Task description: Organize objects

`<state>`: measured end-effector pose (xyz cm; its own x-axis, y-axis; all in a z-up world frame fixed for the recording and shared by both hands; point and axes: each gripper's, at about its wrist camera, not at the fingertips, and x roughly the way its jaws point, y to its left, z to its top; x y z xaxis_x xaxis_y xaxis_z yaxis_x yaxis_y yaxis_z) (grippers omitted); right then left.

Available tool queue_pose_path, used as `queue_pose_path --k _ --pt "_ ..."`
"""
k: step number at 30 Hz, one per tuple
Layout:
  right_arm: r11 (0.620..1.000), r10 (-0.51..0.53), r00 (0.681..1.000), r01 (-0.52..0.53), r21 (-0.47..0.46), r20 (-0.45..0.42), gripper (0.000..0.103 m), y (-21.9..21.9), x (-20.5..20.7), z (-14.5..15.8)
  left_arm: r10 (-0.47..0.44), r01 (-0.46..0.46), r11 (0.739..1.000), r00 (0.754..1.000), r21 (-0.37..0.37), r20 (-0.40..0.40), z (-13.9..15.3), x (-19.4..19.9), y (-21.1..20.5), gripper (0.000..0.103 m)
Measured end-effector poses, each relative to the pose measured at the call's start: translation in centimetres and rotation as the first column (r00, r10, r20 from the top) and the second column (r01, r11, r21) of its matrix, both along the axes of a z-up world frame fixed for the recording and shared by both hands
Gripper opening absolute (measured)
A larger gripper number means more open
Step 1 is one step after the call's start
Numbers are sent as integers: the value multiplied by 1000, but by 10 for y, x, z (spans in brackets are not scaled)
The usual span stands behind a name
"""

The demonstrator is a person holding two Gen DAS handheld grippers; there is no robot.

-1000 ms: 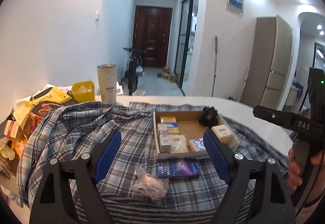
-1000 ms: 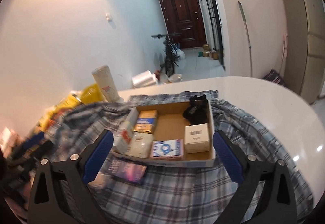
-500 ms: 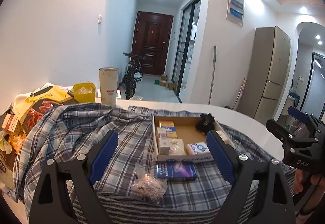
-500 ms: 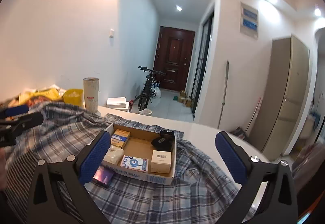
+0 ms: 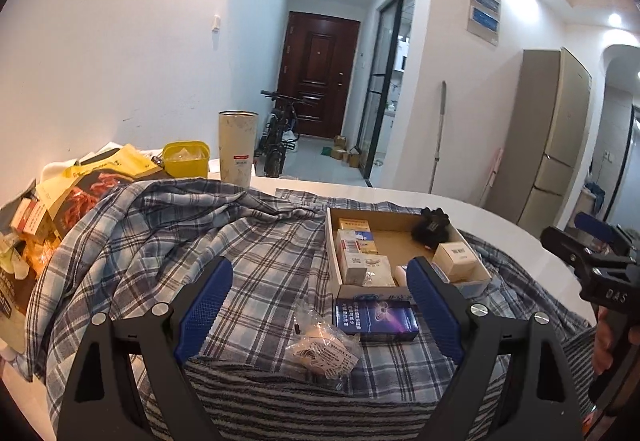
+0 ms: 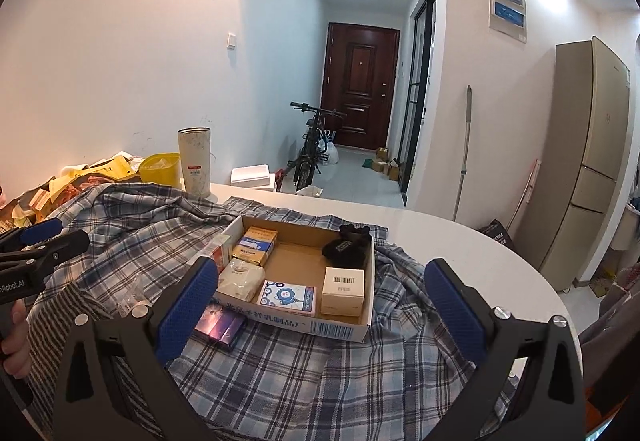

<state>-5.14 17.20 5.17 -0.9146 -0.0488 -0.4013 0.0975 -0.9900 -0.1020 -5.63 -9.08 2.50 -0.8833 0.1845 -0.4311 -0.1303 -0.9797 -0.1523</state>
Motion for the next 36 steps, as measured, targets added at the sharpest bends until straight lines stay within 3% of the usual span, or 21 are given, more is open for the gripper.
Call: queue_pose_path --k 2,5,9,12,15,17,22,24,36 --pt "1000 3 1000 -3 8 9 103 -1 -2 -2 -23 23 1000 999 -12 26 -3 -3 3 91" --pt "1000 8 1000 -8 6 29 103 -1 -6 -6 -52 55 998 990 -18 134 -11 -20 7 91" --pt "1000 18 999 -18 9 52 103 0 -14 -11 -90 121 989 950 -87 300 -22 -59 16 91" --pt "999 33 993 -36 29 112 103 1 -34 -19 -72 131 981 931 -143 359 -31 -83 22 91" --pt "998 51 975 -55 15 218 103 6 -61 -37 -55 130 978 916 -163 398 -41 -104 25 85" --pt "998 48 972 -54 23 231 103 6 -66 -41 -52 138 976 901 -170 431 -50 -116 26 78" --pt "997 58 960 -70 37 272 103 4 -78 -55 -9 129 971 859 -200 511 -79 -137 26 45" --pt "997 65 954 -77 29 292 103 5 -82 -60 -3 139 967 841 -211 542 -90 -144 30 40" --pt "997 61 944 -76 31 325 103 18 -85 -69 -43 250 924 819 -289 572 -104 -151 69 38"
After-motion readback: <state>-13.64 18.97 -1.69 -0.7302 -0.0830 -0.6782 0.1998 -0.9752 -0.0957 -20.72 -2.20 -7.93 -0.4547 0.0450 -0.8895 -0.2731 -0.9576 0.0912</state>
